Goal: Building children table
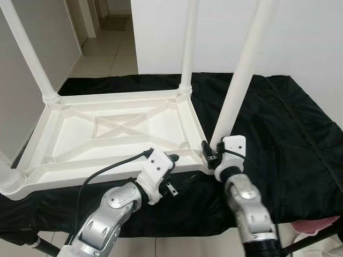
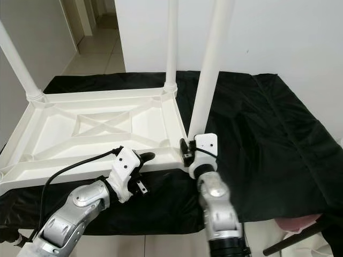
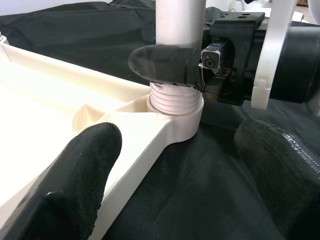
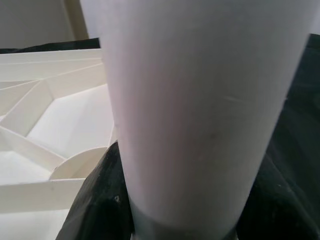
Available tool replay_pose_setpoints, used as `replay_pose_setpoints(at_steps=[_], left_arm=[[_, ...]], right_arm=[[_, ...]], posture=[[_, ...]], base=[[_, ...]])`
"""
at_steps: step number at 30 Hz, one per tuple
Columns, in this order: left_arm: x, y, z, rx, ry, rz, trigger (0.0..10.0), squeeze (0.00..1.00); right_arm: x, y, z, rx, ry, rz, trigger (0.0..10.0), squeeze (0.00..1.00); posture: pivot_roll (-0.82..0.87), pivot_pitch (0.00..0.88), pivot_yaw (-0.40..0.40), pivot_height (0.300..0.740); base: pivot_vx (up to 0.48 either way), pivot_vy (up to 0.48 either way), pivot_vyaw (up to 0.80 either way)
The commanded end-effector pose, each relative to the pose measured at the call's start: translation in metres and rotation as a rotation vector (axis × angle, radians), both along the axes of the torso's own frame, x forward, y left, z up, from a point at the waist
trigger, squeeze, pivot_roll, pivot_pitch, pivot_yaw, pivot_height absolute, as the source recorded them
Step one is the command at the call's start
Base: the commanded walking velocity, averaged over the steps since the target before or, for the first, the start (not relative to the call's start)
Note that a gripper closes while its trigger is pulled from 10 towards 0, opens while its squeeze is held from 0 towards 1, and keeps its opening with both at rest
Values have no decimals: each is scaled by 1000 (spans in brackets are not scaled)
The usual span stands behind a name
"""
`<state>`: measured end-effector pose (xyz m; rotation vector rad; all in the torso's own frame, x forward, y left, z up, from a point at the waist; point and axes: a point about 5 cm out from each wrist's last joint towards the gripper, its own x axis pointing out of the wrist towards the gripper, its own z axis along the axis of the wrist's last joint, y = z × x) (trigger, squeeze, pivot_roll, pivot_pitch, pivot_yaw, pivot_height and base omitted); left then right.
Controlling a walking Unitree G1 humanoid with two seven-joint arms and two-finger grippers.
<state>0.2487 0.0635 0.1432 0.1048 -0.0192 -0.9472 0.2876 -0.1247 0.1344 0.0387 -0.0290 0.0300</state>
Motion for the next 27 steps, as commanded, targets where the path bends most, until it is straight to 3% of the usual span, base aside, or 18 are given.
replay_pose_setpoints(at_steps=[1,4,5,12,17,18,20,21,22,23,27], left_arm=[[-6,-1,0,3,15,-63,10000,0],[-8,0,-1,7,18,-65,10000,0],[-8,1,-1,12,20,-67,10000,0],[-6,3,-1,14,19,-61,10000,0],[-7,3,-1,16,16,-56,10000,0],[-8,2,-2,18,17,-60,10000,0],[-8,2,-2,18,17,-60,10000,0],[-9,2,-2,19,19,-62,10000,0],[-9,2,-2,19,19,-62,10000,0],[-10,2,-3,26,13,-63,10000,0],[-3,7,-2,34,9,-32,10000,0]], right_arm=[[-6,-1,-11,44,46,-67,10000,0],[-6,-2,-8,56,28,-50,10000,0],[-6,-5,-6,65,12,-20,10000,1000],[-6,-15,0,74,-17,24,10000,1000],[-4,-28,10,41,-55,166,10000,1000],[-2,-35,10,10,-60,218,10000,906],[-2,-35,10,10,-60,218,10000,906],[0,-42,11,-18,-61,254,10000,369],[0,-42,11,-18,-61,254,10000,369],[2,-45,11,-39,-60,326,10000,0],[6,-50,8,-72,-43,458,10000,0]], posture=[[-62,56,49,740],[-63,59,49,740],[-62,58,48,740],[-61,56,43,740],[-60,46,35,740],[-60,40,35,740],[-60,40,35,740],[-61,40,35,740],[-61,40,35,740],[-60,37,31,740],[-57,33,27,740]], base=[[0,0,0],[0,0,0],[0,0,0],[0,0,0],[0,0,0],[0,0,0],[0,0,0],[0,0,0],[0,0,0],[0,0,0],[0,0,0]])
